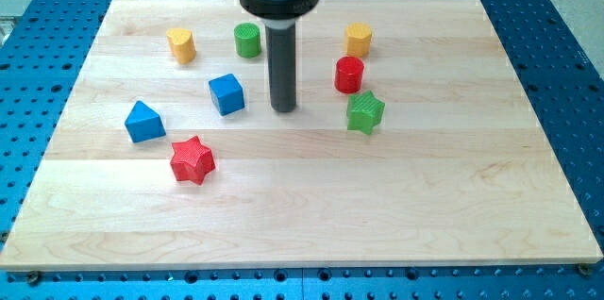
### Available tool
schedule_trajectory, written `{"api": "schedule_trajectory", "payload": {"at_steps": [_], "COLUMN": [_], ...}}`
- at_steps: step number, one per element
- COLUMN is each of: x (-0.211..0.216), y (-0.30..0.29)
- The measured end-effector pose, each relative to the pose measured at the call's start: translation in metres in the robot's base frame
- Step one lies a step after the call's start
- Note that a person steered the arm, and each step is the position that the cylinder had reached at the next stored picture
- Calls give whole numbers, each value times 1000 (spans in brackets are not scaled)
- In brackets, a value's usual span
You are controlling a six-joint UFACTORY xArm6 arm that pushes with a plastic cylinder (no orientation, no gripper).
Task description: Move the blue cube diagonally to the bottom right of the yellow heart
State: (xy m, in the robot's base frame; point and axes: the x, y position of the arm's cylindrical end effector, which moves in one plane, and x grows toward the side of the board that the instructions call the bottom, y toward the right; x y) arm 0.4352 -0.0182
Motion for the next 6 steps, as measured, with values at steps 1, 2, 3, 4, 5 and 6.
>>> {"api": "schedule_trajectory", "payload": {"at_steps": [1, 2, 3, 4, 5, 6], "x": [55, 40, 21, 9, -11, -5], "y": [-23, -59, -96, -98, -86, -86]}}
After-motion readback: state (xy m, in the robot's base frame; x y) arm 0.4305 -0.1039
